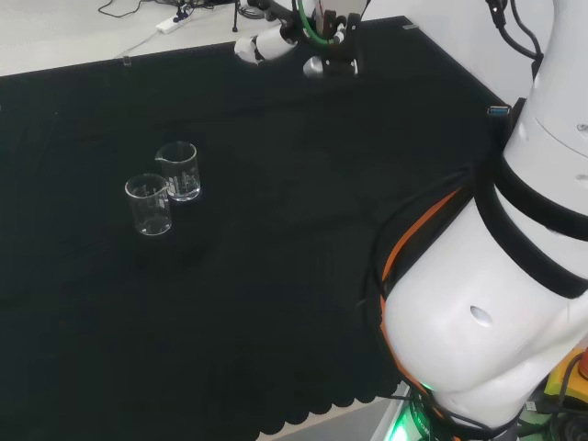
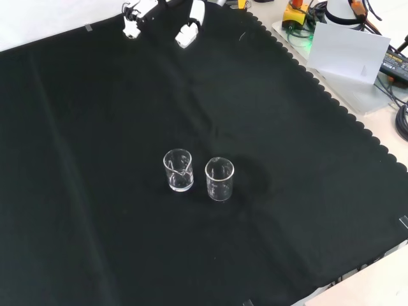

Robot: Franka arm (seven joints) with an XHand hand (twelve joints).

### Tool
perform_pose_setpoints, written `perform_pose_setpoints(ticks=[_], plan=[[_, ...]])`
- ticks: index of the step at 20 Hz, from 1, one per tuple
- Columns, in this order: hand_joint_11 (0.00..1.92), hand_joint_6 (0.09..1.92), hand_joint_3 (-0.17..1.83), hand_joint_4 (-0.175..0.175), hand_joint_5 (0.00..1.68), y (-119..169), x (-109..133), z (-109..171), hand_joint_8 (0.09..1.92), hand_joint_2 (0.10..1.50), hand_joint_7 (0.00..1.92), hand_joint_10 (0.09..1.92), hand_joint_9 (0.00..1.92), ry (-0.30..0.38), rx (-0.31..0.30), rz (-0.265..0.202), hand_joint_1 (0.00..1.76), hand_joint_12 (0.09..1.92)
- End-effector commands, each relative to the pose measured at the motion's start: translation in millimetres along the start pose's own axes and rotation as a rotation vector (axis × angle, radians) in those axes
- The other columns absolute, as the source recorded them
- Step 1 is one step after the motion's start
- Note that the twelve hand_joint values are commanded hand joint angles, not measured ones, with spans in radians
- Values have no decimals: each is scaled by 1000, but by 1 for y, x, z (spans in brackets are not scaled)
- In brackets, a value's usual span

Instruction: Pick up the beaker on the right.

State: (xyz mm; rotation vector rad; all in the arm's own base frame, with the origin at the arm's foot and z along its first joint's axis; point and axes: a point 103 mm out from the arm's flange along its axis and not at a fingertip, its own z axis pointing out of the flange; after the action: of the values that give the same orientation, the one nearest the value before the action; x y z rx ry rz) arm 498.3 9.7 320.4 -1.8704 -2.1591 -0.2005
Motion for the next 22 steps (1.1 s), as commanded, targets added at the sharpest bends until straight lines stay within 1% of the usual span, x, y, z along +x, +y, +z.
perform_pose_setpoints(ticks=[1,5,14,22], plan=[[0,87,494,-32,247,59,-11,93,559,797,174,671,268,235,37,-107,696,1179],[0,87,531,-33,254,67,-11,115,558,756,179,664,271,251,66,-109,703,1178],[0,87,537,-34,257,77,-15,154,559,732,182,661,268,277,113,-107,705,1176],[0,87,530,-35,253,86,-9,186,550,696,160,656,261,294,167,-147,700,1169]])
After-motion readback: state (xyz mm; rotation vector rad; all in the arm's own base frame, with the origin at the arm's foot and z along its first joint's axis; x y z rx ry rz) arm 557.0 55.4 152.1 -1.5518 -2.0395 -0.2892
